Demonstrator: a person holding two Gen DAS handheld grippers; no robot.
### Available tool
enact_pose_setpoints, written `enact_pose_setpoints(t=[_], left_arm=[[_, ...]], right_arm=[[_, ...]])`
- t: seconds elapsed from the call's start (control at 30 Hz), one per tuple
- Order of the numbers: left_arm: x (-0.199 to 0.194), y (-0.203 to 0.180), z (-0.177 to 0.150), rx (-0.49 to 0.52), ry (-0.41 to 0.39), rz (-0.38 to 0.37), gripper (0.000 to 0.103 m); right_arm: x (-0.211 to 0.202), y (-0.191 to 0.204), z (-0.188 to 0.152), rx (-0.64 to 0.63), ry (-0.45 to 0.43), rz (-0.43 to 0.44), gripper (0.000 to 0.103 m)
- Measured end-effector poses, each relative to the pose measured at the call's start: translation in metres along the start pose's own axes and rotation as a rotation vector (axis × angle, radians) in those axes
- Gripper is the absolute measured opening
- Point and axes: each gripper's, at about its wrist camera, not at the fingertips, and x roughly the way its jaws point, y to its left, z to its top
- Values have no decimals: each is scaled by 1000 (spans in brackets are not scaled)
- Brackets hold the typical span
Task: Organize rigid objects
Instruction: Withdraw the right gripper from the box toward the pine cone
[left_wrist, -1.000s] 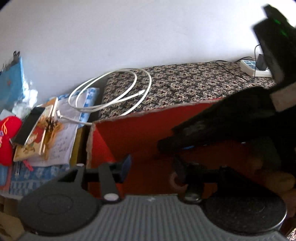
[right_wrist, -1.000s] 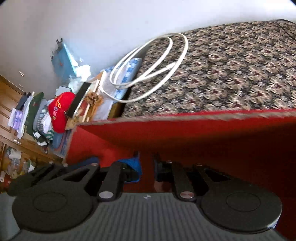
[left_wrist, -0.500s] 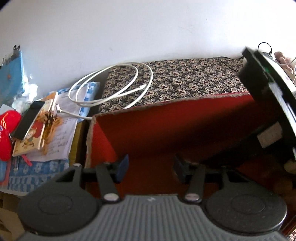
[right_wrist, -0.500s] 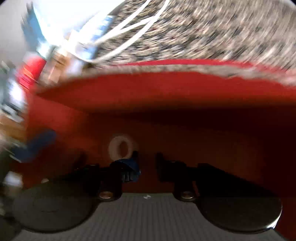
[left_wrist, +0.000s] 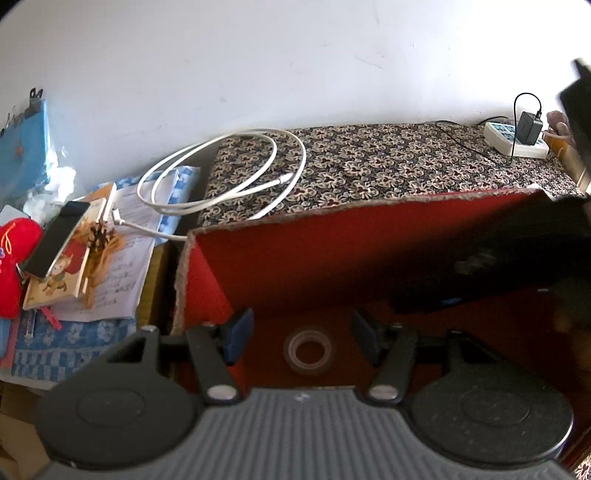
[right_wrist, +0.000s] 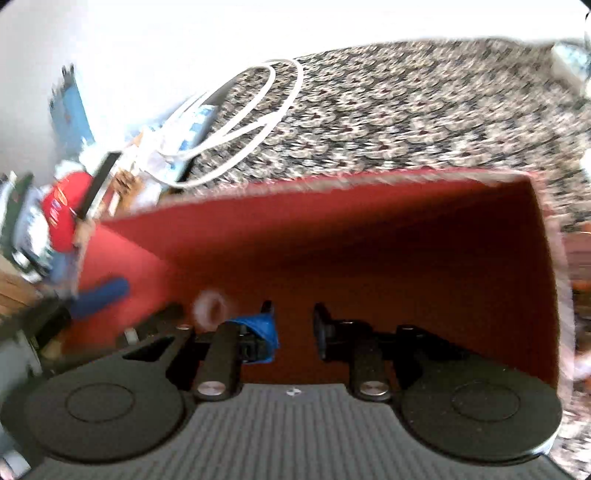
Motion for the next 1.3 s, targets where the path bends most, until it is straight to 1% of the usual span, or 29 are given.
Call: enact_pose_setpoints(t=[0.1, 0.17, 0.23, 0.37, 0.47, 0.6, 0.7, 0.77, 0.83, 0.87, 0.97, 1.03, 1.1, 1.23, 1.3], left_arm=[[0, -2, 0, 4, 2, 15, 63], [0, -2, 0, 4, 1, 24, 63], [-1, 0, 0, -7, -5, 31, 63], [-3, -3, -1, 4, -6, 24, 64], [-5, -7, -2, 20, -16, 29, 65], [-7, -12, -3, 15, -9, 23, 65], [-11, -19, -6, 28, -3, 23, 66], [-14, -25, -9, 48, -8, 50, 67], [-19, -28, -11, 49, -21, 90, 67], [-23, -28, -12, 43, -27, 98, 67], [-39, -26, -16, 19, -41, 92, 68], [-52, -27, -20, 11, -59, 103, 69], [-67, -28, -24, 0, -78, 105, 70], [-93, -29, -34, -27, -100, 92, 71], [-103, -31, -41, -31, -97, 94, 71]], right_arm=[[-7, -3, -13, -35, 9, -96, 5], [-7, -7, -20, -37, 17, -119, 5], [-10, -6, -27, -39, 15, -106, 6], [-13, -9, -36, -6, 22, -98, 6], [-18, -10, -45, -9, 1, -118, 6], [-30, -11, -54, 29, -29, -128, 6], [-45, -11, -65, 58, -69, -119, 7], [-56, -9, -71, 60, -103, -108, 7], [-67, -5, -80, 57, -138, -108, 7], [-73, -3, -86, 52, -159, -98, 7], [-90, 5, -105, 28, -216, -74, 7], [-101, 10, -117, 2, -263, -90, 8], [-111, 12, -129, 4, -307, -98, 8], [-130, 9, -150, 26, -396, -62, 9], [-137, 7, -160, 21, -432, -45, 10]])
